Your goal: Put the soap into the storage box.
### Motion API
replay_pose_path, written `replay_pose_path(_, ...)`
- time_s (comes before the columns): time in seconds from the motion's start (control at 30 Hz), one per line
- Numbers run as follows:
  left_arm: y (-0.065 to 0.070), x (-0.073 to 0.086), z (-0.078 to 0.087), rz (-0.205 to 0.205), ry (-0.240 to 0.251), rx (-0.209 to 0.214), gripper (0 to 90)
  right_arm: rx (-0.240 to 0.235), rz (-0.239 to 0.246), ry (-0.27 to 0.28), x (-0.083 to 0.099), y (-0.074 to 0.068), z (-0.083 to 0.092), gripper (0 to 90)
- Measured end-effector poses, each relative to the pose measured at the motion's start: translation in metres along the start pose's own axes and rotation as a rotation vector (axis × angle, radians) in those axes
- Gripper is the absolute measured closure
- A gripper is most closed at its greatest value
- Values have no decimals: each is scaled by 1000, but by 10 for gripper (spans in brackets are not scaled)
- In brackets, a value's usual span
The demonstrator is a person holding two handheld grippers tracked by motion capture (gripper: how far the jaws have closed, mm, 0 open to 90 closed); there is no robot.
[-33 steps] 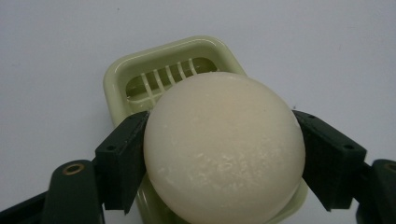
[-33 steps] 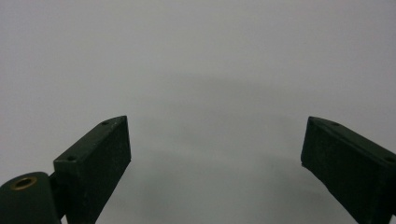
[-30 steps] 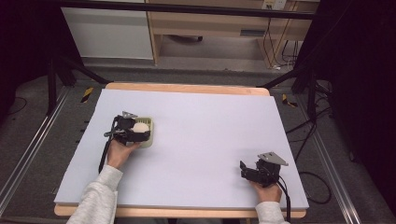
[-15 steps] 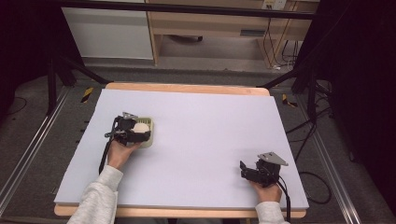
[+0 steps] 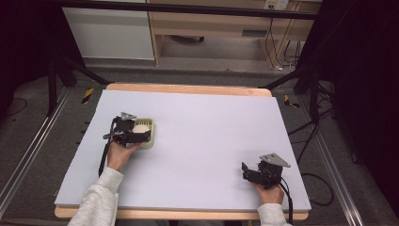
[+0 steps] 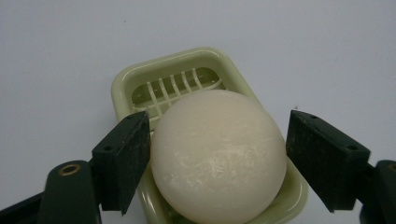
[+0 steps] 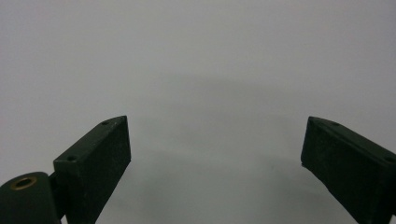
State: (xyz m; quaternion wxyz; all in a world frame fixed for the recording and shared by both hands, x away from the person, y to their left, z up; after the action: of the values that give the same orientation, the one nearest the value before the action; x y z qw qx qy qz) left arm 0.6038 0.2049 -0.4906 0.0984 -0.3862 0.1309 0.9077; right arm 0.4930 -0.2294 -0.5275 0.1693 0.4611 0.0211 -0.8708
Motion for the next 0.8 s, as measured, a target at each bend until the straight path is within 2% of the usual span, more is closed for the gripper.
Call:
replay_pose_path(0.37, 8, -4, 16, -32, 36, -29, 205, 1, -2, 4, 0, 0, 1, 87)
replay_pose_path(0.53, 10, -3, 27, -14, 62, -9, 204, 2, -4, 6, 0, 0, 1, 87)
replay_pose_path(0.8, 14, 7, 40, -11, 67, 21, 205, 0, -5, 12, 0, 0, 1, 87)
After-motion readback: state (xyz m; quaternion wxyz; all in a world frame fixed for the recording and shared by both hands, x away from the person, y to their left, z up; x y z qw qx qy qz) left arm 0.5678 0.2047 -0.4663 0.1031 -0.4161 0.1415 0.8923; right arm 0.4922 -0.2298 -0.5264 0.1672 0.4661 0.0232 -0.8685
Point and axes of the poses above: each handheld gripper's, and its own axes: z roughly backward along the jaws, x roughly out of its underside, y roughly to its right, the point moved 7 cm from there along -z, roughly forward along the jaws, and after that the axes turned 9 degrees about z, right-handed, at the moved point
